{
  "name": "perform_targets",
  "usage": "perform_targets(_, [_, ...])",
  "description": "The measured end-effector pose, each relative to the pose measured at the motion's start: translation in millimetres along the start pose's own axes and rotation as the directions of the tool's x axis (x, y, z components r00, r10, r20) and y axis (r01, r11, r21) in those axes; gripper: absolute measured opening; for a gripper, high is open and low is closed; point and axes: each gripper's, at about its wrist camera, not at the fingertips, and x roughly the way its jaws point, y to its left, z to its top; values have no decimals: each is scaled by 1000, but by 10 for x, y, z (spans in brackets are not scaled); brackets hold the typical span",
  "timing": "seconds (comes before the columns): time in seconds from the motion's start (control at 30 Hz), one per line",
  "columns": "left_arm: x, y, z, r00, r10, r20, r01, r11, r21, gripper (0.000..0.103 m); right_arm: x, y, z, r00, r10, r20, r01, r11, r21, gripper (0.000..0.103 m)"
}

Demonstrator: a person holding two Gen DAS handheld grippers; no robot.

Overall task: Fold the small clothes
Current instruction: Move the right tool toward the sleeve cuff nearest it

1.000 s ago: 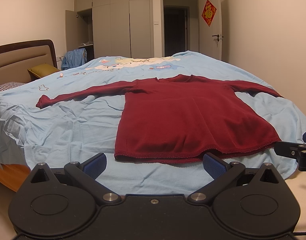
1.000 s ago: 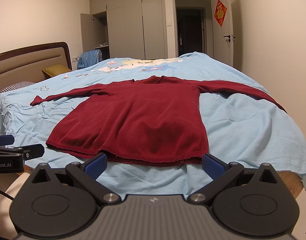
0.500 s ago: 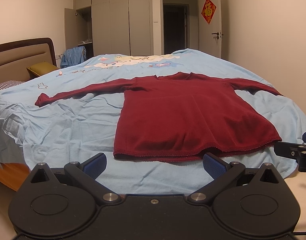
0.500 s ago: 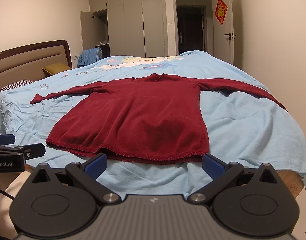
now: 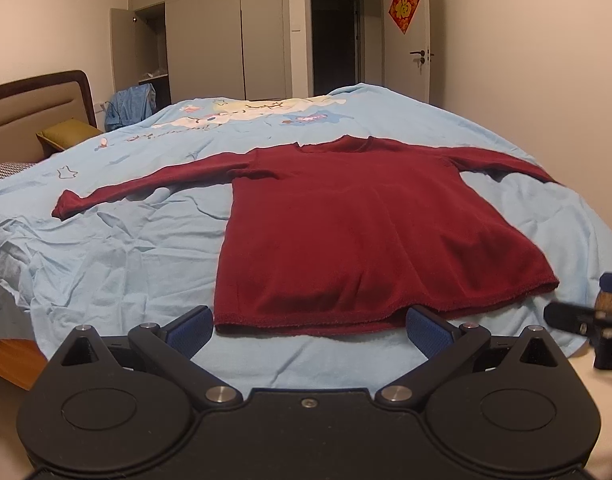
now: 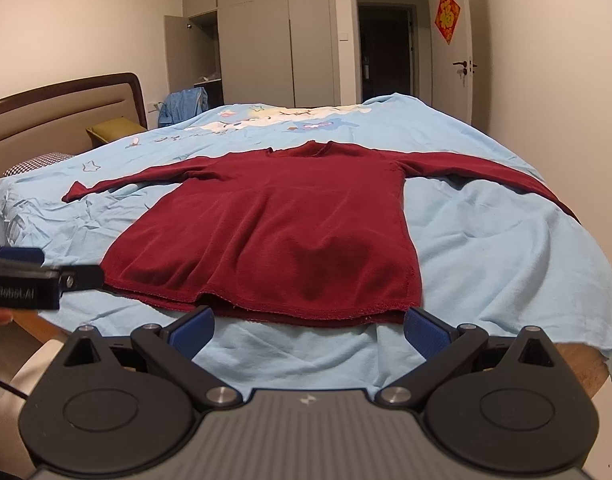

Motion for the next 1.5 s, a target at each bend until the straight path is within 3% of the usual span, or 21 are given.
perform_targets(0.2, [178,48,361,999,-45,-2,45,997,-64,102,-1,7,139,1000,-6,13,7,999,-34,103])
perform_targets(0.63, [706,21,1034,1000,15,23,-14,1000,-22,102,394,-527,569,995,-42,86,37,998,56,103])
perform_targets(0.83, [1133,-35,1232,999,14,36,-14,1000,-9,102,677,-1187,729,989,-82,124,51,970,236,103])
perform_targets(1.1, [1999,-279,1515,998,-51,-46,48,997,-67,102,1107,-2254,980,973,-164,165,84,909,409,103])
perform_targets(1.23, [2397,-463,1608,997,-51,-62,48,997,-53,102,1405,-2795,1113,976,-178,126,99,878,469,103])
perform_targets(1.5, [3027,-754,1687,992,-69,-110,70,998,7,102,2116,-3768,1211,965,-261,-1,206,761,615,103])
